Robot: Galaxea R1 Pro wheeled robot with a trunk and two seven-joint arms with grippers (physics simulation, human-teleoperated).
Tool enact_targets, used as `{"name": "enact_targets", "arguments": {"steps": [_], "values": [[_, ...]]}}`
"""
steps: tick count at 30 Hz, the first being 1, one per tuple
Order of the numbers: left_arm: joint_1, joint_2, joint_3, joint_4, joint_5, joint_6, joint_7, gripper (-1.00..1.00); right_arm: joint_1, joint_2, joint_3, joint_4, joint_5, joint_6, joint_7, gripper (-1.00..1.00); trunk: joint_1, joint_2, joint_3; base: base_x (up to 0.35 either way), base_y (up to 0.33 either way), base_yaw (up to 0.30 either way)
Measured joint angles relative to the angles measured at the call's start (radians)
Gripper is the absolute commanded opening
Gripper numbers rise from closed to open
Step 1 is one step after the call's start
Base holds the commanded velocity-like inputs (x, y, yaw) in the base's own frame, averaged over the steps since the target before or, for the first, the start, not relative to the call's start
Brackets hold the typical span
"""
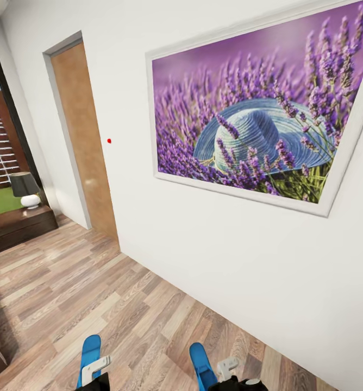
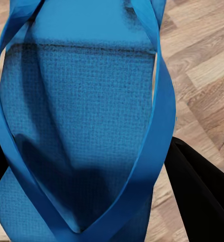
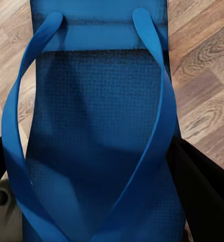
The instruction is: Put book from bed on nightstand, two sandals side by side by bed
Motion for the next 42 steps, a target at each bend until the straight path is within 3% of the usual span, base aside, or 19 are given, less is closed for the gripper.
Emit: {"name": "enact_targets", "arguments": {"steps": [28, 42], "values": [[0.001, -0.006, 0.0, 0.0, 0.0, 0.0, -0.001, -1.0, 0.001, 0.004, 0.0, 0.003, -0.001, -0.002, -0.015, -1.0, 0.0, 0.002, -0.032, 0.0, 0.0, 0.2], [0.001, -0.006, 0.0, 0.0, 0.0, 0.0, -0.001, -1.0, 0.001, 0.003, -0.002, 0.01, -0.003, -0.052, -0.014, -1.0, 0.0, 0.002, -0.046, 0.0, 0.0, 0.239]]}}
